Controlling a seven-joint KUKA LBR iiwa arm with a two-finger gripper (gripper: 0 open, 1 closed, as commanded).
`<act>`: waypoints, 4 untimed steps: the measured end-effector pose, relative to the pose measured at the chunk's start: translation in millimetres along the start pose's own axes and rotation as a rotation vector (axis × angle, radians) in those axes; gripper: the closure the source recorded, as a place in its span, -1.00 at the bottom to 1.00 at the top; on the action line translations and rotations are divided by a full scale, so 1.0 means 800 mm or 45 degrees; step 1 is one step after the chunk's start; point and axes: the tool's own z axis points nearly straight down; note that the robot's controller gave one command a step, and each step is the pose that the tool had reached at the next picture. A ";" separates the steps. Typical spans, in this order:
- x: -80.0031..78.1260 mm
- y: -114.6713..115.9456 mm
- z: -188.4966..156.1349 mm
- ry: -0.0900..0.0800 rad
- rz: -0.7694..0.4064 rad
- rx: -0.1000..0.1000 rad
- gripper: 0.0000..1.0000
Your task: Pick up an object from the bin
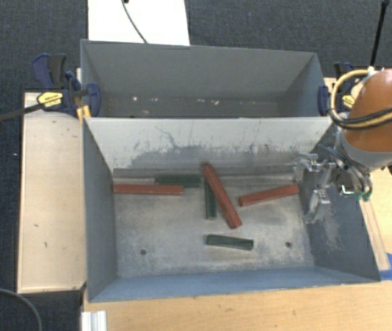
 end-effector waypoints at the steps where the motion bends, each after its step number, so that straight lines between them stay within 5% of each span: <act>1: -0.034 0.060 0.105 -0.002 -0.172 -0.003 -1.00; 2: -0.035 0.078 0.060 -0.015 -0.170 0.001 -1.00; 3: -0.034 0.056 0.063 -0.016 0.017 0.002 -1.00; 4: -0.033 0.072 0.102 -0.005 -0.045 0.000 -1.00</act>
Offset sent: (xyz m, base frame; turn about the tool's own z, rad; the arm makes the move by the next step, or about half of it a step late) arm 0.0273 0.0450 -0.0808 -0.1362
